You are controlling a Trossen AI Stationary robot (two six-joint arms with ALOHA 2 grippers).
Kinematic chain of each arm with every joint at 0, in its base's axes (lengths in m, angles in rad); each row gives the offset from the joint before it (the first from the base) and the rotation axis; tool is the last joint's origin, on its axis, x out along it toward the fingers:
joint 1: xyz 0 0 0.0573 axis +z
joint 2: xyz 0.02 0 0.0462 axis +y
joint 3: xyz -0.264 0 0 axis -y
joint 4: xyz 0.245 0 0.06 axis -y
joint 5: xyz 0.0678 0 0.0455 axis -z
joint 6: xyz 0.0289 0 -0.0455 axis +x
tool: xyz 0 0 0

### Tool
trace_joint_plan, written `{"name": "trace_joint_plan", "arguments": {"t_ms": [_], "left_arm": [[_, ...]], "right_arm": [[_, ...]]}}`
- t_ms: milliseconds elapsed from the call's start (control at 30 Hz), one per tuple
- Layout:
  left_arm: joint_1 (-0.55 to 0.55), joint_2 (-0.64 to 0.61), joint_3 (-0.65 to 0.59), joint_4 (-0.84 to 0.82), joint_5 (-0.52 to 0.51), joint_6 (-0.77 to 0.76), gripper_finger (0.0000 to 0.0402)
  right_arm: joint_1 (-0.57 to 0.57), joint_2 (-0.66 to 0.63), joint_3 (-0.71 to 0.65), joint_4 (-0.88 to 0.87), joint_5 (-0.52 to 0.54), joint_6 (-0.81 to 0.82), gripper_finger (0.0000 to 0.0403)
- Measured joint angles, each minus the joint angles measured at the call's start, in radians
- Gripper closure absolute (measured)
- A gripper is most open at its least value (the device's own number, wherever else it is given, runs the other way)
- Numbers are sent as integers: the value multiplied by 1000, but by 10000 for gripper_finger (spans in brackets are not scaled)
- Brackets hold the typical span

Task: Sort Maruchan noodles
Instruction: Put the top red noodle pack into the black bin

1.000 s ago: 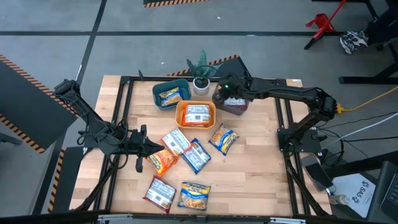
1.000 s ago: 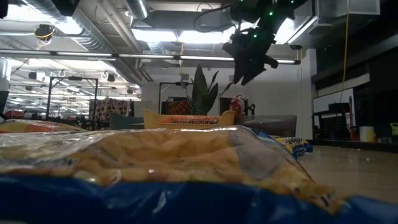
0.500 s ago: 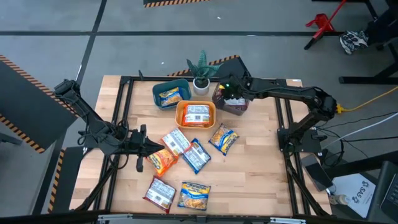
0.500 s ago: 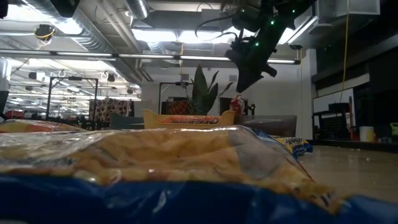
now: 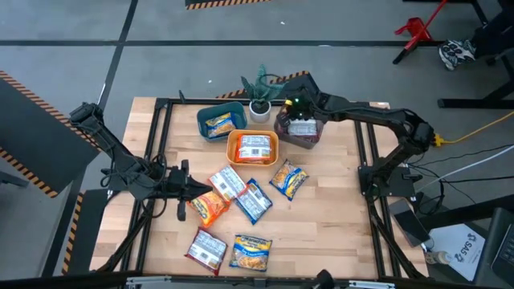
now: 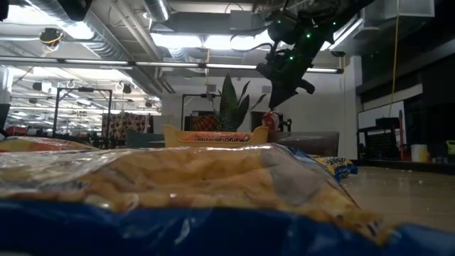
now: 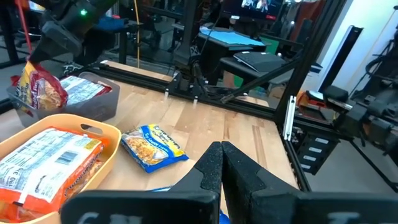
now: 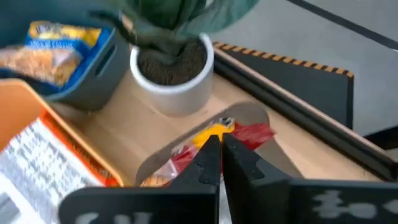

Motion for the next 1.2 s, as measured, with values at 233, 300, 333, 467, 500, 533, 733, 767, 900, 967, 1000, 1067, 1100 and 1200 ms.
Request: {"name": "trace_joint_plan", "arguments": {"t_ms": [233,300,333,467,500,533,733,767,900,967,1000,1067,1100,1200], "left_arm": [[0,0,0,-8,-2,0,401],[0,0,0,-9,-2,0,401],[0,0,0,-9,-3,0,401],[0,0,0,-16,-6,0,401],[0,0,0,-16,-6,0,401],[0,0,0,-17,-6,0,401],[0,0,0,-19,-7,0,401],[0,0,0,-21,-7,0,401],[0,0,0,-25,-15,0,401],[0,0,0,-24,-19,-1,401],[0,0,0,-24,-24,-1,401],[0,0,0,-23,-33,-5,401],[0,0,0,-23,-33,-5,401],[0,0,0,-22,-33,-6,401]], "right_arm": [[32,-24,1,2,-74,-47,402],[57,-25,1,-19,-95,-69,402],[69,-25,1,-31,-97,-76,402],[93,-13,0,-42,-36,-82,403],[93,-8,0,-44,-17,-82,403],[93,-3,0,-41,-4,-82,403],[51,24,0,-45,1,-81,403],[43,31,0,-30,0,-80,403],[15,63,0,-6,-10,-79,403],[10,77,1,2,-12,-78,403],[5,79,1,7,-14,-80,403],[6,80,1,13,-17,-90,403],[6,77,1,19,-23,-94,403],[7,49,5,12,-34,-108,403]]}}
